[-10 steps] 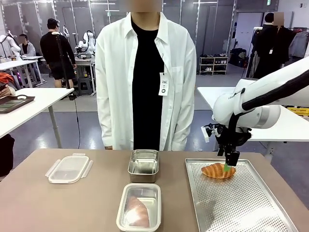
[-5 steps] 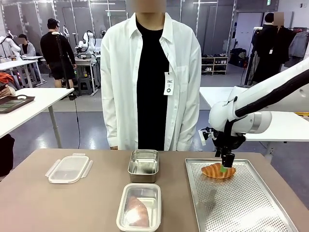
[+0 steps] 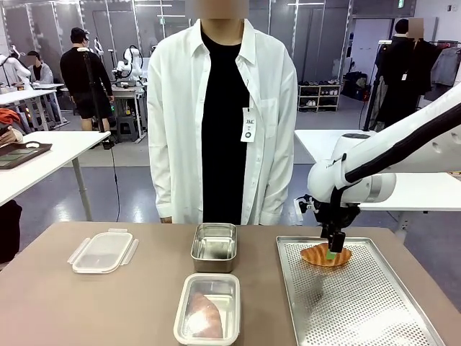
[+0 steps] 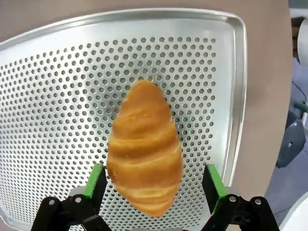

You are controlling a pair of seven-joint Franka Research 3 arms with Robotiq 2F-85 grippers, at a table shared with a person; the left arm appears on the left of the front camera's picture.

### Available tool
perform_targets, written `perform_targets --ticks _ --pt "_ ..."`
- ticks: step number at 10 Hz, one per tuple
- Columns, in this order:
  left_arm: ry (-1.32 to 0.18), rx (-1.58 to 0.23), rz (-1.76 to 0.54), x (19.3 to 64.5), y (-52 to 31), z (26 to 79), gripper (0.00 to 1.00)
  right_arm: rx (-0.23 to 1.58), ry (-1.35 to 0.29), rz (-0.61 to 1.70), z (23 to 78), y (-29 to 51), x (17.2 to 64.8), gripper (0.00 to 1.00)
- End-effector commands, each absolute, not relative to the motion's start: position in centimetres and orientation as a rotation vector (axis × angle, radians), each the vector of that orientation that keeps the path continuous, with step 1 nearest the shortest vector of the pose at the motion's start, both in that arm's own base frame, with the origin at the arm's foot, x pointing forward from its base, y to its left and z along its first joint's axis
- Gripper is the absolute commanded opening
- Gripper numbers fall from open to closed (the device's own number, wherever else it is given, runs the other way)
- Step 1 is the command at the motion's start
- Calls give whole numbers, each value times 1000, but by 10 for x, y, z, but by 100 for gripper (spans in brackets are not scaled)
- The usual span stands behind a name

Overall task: Place the bread into the airtight container.
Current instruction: Pick up a Butter Roll and place it into an empty Airtight Container.

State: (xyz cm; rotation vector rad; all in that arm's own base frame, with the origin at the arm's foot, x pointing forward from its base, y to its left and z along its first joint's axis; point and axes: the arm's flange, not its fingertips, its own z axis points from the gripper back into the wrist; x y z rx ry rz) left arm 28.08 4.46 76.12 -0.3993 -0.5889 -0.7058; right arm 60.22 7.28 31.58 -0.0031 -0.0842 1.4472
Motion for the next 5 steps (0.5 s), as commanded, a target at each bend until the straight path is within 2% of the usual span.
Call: perform_targets --ticks 1,3,4,5 --pt "-595 -406 -723 280 44 762 100 -24 -30 1406 307 78 615 100" --pt "-595 -406 -723 280 44 762 100 -20 -11 1409 295 78 619 100" --pt "-595 -406 -723 280 44 762 100 -20 -5 1426 291 78 619 96" --pt "-595 -406 -723 280 44 762 100 -22 -2 1428 291 78 618 81"
